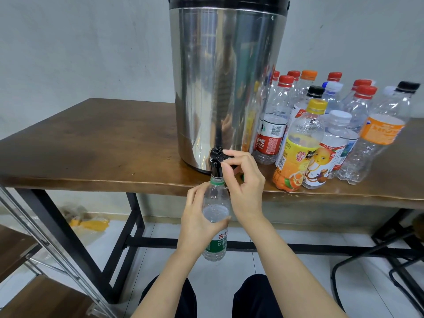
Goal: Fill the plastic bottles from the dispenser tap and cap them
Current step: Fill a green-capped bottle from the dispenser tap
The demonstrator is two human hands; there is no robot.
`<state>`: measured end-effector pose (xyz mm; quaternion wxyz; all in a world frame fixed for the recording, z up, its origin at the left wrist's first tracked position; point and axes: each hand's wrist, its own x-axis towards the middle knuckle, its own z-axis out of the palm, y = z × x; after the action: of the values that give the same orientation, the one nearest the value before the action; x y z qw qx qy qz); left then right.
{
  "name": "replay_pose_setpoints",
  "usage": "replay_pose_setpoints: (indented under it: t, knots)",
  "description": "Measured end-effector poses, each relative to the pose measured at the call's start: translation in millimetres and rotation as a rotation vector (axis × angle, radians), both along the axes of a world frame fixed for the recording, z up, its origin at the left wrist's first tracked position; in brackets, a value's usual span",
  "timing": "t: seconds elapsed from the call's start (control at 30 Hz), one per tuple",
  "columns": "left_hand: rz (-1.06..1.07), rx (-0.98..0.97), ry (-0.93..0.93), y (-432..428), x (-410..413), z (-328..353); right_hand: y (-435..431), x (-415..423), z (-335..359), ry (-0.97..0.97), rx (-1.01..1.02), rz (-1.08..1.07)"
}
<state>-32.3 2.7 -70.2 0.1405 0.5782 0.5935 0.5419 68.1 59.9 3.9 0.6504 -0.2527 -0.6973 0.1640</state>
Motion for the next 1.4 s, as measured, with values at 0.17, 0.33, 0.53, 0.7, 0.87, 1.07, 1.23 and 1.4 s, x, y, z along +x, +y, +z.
replay_pose_setpoints:
  t: [0.17,0.33,0.53,0.7,0.87,1.07,1.23,1.4]
  knots:
    - [0.01,0.003,0.002,0.5,0.2,0.0,-0.3,1.5,0.1,-0.003,-0.01,0.01]
    - [0.011,-0.002,-0.001,0.3,0.2,-0.3,-0.1,2.1,0.4,-0.009,-0.018,0.016]
    - [0.008,-0.001,0.007,1.5,-0.2,-1.2,0.3,2.7,-0.2,-0.011,-0.015,0.02]
    - [0.013,-0.007,0.016,1.8,-0.6,-2.3,0.1,2.7,0.0,-0.011,-0.018,0.026]
    - [0.018,-0.003,0.032,2.2,-1.2,-2.6,1.1,2.8,-0.6,-0.016,-0.016,0.024]
    - [0.011,0.004,0.028,2.8,-1.8,-3.7,2.1,4.3,-1.7,-0.028,-0.014,0.028]
    - [0.022,0.001,0.027,4.1,-2.1,-6.8,1.1,4.1,-0.7,-0.022,-0.019,0.029]
    - [0.02,0.007,0.023,4.3,-1.7,-6.0,1.1,5.0,-0.4,-0.037,-0.024,0.036]
